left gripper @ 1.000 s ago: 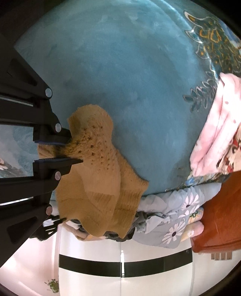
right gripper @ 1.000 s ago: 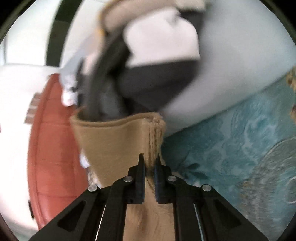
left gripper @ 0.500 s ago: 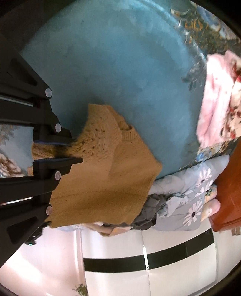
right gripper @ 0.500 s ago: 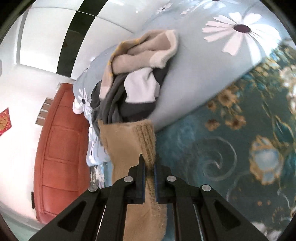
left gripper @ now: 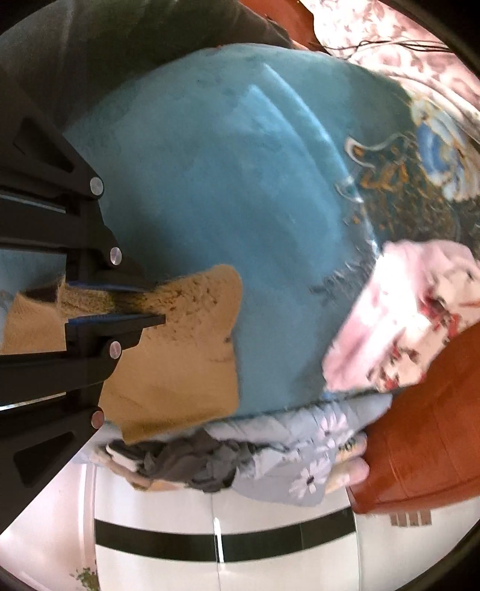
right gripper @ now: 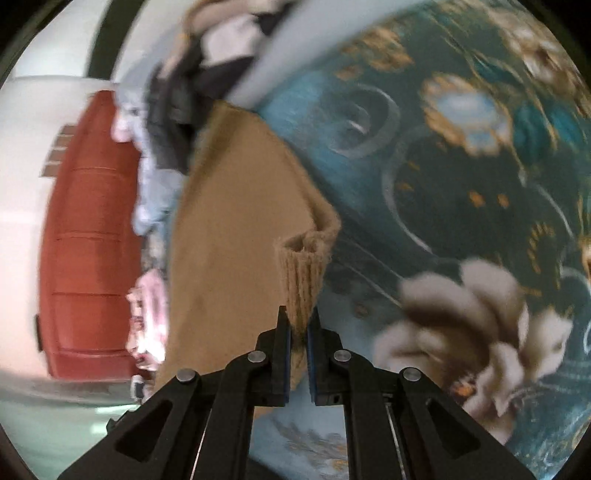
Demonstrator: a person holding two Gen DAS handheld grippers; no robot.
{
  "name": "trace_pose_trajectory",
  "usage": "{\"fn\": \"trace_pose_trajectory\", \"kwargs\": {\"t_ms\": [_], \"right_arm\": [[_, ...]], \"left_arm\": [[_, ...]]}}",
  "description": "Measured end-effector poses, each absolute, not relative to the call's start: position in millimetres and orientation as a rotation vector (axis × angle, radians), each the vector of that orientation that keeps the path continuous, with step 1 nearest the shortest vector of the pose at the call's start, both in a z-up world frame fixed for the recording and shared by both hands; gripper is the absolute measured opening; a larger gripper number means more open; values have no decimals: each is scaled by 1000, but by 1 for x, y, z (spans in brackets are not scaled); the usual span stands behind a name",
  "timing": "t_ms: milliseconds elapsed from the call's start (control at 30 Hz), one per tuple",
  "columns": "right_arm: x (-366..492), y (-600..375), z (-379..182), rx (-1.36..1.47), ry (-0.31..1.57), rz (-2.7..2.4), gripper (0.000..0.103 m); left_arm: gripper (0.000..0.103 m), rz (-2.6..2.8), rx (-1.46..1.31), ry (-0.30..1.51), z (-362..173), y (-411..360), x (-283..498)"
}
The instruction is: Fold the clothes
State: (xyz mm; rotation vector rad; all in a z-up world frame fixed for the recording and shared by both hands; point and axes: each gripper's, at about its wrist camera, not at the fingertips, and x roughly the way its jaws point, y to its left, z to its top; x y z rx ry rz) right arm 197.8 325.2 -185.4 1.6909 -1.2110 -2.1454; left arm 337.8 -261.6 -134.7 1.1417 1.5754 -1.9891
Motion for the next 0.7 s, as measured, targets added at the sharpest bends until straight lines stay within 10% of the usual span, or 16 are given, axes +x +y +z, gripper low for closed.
{"fn": "trace_pose_trajectory", "kwargs": {"t_ms": [233,433,700], "right_arm": [[191,341,-177,1809,-1152,-2224,12],[154,319,-137,1843,-729,-2529,12],[41,125,-138,1721,-318,-2288,43]], "left_arm": [[10,-1924,1188,1605,-159,-267,335],[10,-1894,1258,1625,-180,-272,331],[10,-1875,1334,1627,-199,-277,330]]}}
